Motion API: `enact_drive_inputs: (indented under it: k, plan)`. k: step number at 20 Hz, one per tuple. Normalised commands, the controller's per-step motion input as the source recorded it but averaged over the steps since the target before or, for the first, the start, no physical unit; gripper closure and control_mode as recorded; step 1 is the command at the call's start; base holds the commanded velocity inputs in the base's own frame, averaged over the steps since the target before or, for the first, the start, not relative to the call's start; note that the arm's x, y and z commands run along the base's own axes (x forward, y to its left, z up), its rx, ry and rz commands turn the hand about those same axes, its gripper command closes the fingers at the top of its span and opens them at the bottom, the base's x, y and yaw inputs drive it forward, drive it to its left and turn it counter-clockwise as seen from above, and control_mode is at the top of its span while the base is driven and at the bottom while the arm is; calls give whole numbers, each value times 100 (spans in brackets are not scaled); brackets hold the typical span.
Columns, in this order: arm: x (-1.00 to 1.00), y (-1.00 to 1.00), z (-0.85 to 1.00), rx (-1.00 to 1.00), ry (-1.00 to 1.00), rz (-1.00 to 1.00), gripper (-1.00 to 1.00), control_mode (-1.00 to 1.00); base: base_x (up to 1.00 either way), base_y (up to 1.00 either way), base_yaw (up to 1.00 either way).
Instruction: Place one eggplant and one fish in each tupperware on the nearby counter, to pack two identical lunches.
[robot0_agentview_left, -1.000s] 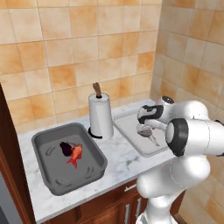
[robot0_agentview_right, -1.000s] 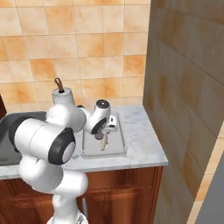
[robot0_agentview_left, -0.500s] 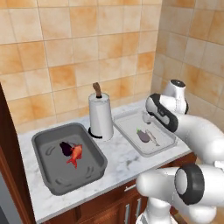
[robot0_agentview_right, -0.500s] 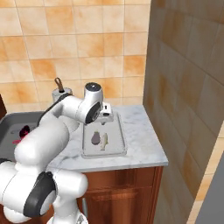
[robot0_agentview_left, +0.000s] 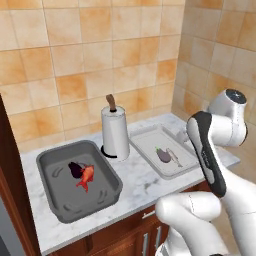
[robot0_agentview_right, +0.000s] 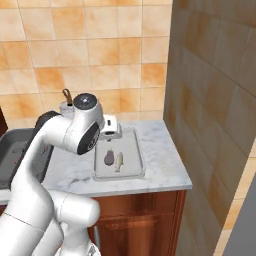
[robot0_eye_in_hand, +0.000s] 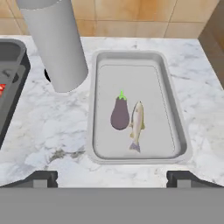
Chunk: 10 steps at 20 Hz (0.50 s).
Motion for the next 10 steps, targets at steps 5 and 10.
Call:
enact_drive_inputs:
  k: [5, 10]
  plan:
    - [-99, -13, 57, 0, -15, 0, -100, -100, 0, 0, 0]
    - [-44, -11, 31, 0, -3, 0, -100, -100, 0, 0, 0]
